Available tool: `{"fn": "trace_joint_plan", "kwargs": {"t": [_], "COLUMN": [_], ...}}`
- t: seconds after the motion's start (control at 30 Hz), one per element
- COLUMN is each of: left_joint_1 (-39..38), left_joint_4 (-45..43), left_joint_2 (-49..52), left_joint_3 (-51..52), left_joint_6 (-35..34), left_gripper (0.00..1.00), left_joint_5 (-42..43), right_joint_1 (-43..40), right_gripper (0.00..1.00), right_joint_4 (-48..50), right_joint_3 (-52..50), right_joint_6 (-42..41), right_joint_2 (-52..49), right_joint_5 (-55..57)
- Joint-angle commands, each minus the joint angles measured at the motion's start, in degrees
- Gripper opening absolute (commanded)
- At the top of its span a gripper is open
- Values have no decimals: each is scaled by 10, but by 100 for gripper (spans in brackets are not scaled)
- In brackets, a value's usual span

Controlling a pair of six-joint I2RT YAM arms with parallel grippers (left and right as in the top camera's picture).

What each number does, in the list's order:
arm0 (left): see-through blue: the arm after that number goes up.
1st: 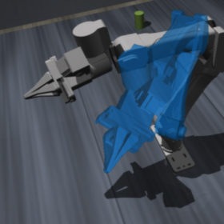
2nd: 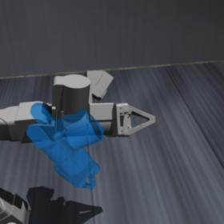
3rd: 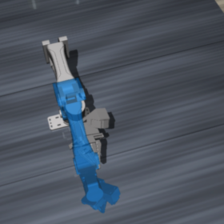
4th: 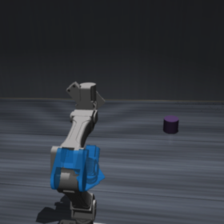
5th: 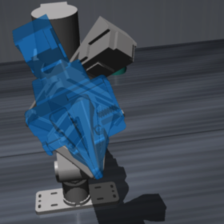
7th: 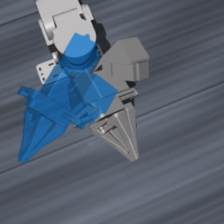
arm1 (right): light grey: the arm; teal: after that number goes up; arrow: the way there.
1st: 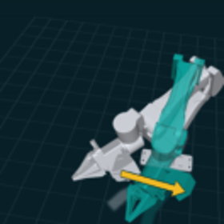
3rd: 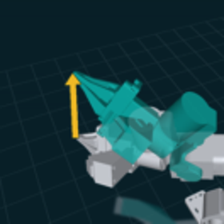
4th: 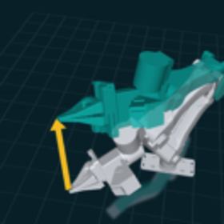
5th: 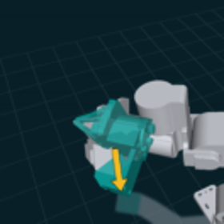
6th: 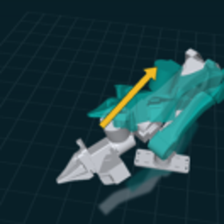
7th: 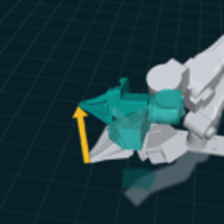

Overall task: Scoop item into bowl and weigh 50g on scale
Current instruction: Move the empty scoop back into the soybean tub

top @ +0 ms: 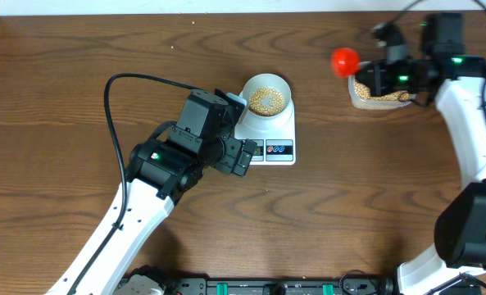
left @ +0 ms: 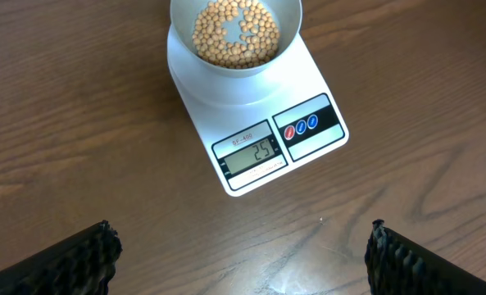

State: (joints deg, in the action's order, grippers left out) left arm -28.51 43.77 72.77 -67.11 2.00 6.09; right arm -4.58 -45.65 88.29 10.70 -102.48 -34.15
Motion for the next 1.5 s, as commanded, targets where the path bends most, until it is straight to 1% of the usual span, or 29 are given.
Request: {"fn": "trace_joint_plan", "kwargs": {"t": [0.0,0.17,0.33,0.43,0.53,0.77,0.9,1.1,1.37,1.47], "left_joint_1": [2,2,2,2,2,2,2,2,2,2], "left_joint_4": [3,3,3,3,3,3,3,3,3,3], "left_joint_2": [4,4,4,4,4,4,4,4,4,4], "left_joint_3": [2,2,2,2,2,2,2,2,2,2], "left_joint_6": [8,8,8,8,8,8,8,8,8,8], "left_gripper": [98,98,98,97,98,98,98,98,98,98], "left_joint_5": [3,3,3,3,3,3,3,3,3,3], "right_joint_1": [-47,-85,-85,-81,-74,-65,-61,-62,-70,-85], "right_gripper": [1,1,1,1,1,1,1,1,1,1], "right_joint_4": [-18,-33,-32,-29,-23,-19,-20,-19,-17,-13], "right_joint_3": [13,7,-1,-1,-1,-1,-1,-1,-1,-1], "right_joint_6": [-21,-20,-12,3,5,7,6,3,-15,-15], "right_joint_2": [18,17,4,-11,-39,-82,-96,-111,-112,-112], "right_joint_5": [42,129,217,228,245,248,215,102,49,-2]}}
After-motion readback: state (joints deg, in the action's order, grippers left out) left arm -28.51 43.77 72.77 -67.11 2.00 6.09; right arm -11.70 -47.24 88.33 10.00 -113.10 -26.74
